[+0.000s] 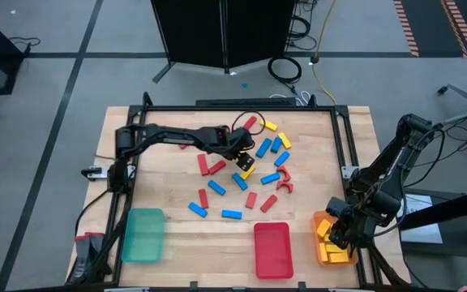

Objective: Sort blocks
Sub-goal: Put the yellow block into the orange bin

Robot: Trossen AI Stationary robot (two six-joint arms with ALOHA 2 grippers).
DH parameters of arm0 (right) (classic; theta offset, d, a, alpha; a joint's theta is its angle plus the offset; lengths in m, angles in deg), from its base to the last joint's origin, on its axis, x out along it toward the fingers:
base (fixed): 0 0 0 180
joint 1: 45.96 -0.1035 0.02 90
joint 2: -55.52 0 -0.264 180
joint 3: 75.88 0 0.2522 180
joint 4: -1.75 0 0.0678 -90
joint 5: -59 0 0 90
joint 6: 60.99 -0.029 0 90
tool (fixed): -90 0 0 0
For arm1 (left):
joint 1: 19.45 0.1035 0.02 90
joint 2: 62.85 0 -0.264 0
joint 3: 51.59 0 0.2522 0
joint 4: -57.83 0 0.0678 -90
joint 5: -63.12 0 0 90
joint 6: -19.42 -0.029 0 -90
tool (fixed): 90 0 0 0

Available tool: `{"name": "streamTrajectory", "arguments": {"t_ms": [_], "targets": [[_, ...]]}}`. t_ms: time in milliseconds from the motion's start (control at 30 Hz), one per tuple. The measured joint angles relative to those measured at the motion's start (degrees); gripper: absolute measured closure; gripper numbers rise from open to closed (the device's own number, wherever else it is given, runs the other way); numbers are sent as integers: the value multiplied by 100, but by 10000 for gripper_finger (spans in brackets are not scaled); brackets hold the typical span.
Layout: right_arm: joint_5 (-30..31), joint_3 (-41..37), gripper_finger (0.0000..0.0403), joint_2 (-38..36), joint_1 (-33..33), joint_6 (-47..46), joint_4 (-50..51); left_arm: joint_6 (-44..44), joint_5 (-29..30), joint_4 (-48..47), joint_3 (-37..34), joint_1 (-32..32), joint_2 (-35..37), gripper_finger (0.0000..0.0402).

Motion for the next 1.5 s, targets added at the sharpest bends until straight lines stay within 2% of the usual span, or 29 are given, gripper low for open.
{"name": "streamTrajectory", "arguments": {"t_ms": [167, 400, 600, 767, 967, 1033, 1100, 1233, 1367, 1500], "targets": [[339, 0, 215, -2, 0, 0, 29, 47, -103, -593, 294, 129, -342, 143], [437, 0, 215, -2, 4, 33, 62, 59, -89, -436, 533, 120, -393, 143], [428, 0, 215, -2, 4, 42, 184, 68, 186, -384, 616, 163, -427, 143], [426, 0, 215, -2, 4, 44, 206, 272, -206, -276, 613, 249, -695, 143], [426, 0, 215, -2, 4, 44, 230, 348, -333, -298, 630, 179, -965, 145], [424, 0, 215, -2, 4, 44, 232, 346, -387, -330, 640, 171, -1007, 158], [424, 0, 215, -2, 4, 44, 251, 324, -381, -367, 640, 145, -1018, 189], [424, 0, 215, -2, 4, 44, 345, 98, -379, -410, 630, 89, -1001, 288], [537, 0, 215, 0, 5, 35, 511, -330, -442, -313, 626, 15, -1003, 294], [1254, 0, 215, -2, 118, 40, 578, -467, -526, -470, 723, 11, -940, 294]]}}
